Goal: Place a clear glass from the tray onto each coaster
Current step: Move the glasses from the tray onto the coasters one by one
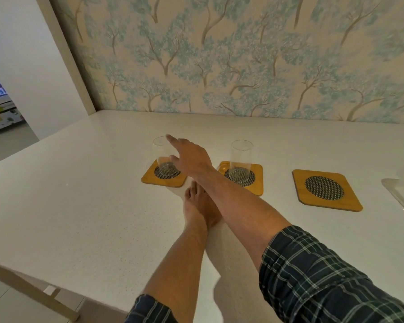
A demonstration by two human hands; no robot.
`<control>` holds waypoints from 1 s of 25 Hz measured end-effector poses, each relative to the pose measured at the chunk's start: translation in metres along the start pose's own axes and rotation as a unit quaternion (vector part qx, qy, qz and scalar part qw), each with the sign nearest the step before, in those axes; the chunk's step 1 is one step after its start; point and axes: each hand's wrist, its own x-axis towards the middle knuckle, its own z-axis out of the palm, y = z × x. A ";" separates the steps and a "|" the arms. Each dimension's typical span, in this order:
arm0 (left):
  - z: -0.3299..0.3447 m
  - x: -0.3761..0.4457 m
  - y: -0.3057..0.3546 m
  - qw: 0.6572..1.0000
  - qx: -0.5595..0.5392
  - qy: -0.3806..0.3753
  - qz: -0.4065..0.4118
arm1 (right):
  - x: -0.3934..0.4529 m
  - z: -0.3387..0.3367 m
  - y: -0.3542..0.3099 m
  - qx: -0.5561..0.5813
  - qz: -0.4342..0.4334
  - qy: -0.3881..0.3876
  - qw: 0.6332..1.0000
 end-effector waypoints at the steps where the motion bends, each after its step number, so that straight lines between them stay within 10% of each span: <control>1: -0.001 0.002 0.000 1.000 0.004 0.019 0.000 | -0.007 -0.008 0.007 -0.008 -0.011 0.023 1.000; 8: 0.007 -0.002 0.038 0.938 0.052 0.166 0.299 | -0.067 -0.069 0.088 -0.102 -0.097 0.268 0.953; 13: 0.029 -0.013 0.137 0.901 0.002 0.136 0.413 | -0.125 -0.127 0.160 -0.164 0.007 0.315 0.935; 25: 0.102 -0.046 0.275 0.910 -0.091 -0.048 0.402 | -0.320 -0.258 0.311 -0.235 0.423 0.232 0.844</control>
